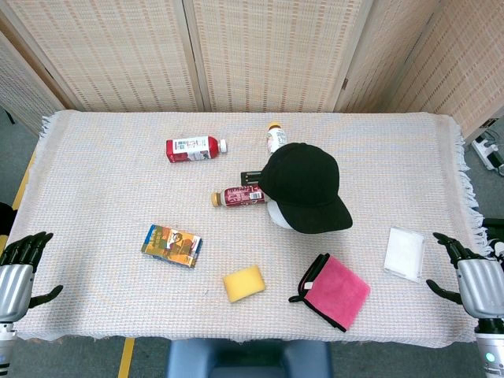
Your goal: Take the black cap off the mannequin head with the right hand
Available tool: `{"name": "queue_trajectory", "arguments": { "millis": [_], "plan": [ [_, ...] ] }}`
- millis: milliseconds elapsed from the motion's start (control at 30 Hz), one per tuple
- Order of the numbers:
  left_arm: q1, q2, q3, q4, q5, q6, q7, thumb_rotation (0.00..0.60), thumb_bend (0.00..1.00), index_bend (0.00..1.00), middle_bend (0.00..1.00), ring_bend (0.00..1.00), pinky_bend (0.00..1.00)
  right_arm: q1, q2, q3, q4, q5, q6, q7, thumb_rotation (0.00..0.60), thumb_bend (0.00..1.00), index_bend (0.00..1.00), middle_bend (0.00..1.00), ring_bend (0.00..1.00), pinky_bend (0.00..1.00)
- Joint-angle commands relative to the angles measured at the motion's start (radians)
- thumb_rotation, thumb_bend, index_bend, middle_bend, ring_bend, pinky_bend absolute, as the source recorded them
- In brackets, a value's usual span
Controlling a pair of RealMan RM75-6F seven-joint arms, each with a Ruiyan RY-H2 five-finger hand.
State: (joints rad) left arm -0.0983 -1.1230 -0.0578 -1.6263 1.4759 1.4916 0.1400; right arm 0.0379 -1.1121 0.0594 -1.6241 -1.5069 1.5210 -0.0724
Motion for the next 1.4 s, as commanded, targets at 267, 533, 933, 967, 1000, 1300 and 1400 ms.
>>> {"name": "queue_trajectory", "arguments": {
  "millis": [267, 533, 933, 967, 1000, 1300, 1400],
  "plan": [
    [-0.003, 0.001, 0.004, 0.001, 0.004, -0.007, -0.001, 0.6, 0.08, 0.15, 0.15, 0.13, 0.17, -0.005, -0.004, -0.006, 0.003, -0.006, 0.003, 0.004, 0.6, 0.0, 0.2, 0.3, 0.5, 0.63],
    [0.002, 0.01, 0.008, -0.006, 0.011, 0.002, -0.01, 0.6, 0.08, 0.15, 0.15, 0.13, 0.17, -0.007, -0.006, -0.01, 0.011, -0.032, 0.019, 0.024, 0.6, 0.0, 0.22, 0.32, 0.54, 0.67],
    [0.001, 0.019, 0.011, -0.015, 0.026, 0.005, -0.02, 0.6, 0.08, 0.15, 0.15, 0.13, 0.17, 0.081, 0.008, 0.085, -0.051, -0.105, 0.055, 0.029, 0.6, 0.0, 0.28, 0.36, 0.76, 0.87],
    [0.001, 0.02, 0.012, -0.016, 0.027, 0.006, -0.02, 0.6, 0.08, 0.15, 0.15, 0.13, 0.17, 0.093, 0.007, 0.094, -0.063, -0.107, 0.048, 0.025, 0.6, 0.0, 0.28, 0.37, 0.77, 0.88],
    [0.002, 0.02, 0.011, -0.017, 0.029, 0.008, -0.022, 0.6, 0.08, 0.15, 0.15, 0.13, 0.17, 0.11, 0.003, 0.103, -0.078, -0.11, 0.036, 0.018, 0.6, 0.0, 0.28, 0.37, 0.78, 0.89],
    [0.009, 0.029, 0.016, -0.016, 0.022, 0.007, -0.039, 0.6, 0.08, 0.15, 0.15, 0.13, 0.17, 0.233, -0.102, 0.132, -0.124, -0.113, -0.081, -0.063, 0.6, 0.01, 0.3, 0.37, 0.8, 0.9],
    [0.011, 0.029, 0.016, -0.011, 0.019, 0.007, -0.047, 0.6, 0.08, 0.15, 0.15, 0.13, 0.17, 0.265, -0.16, 0.135, -0.109, -0.112, -0.104, -0.087, 0.6, 0.04, 0.33, 0.38, 0.8, 0.9]
  ]
}}
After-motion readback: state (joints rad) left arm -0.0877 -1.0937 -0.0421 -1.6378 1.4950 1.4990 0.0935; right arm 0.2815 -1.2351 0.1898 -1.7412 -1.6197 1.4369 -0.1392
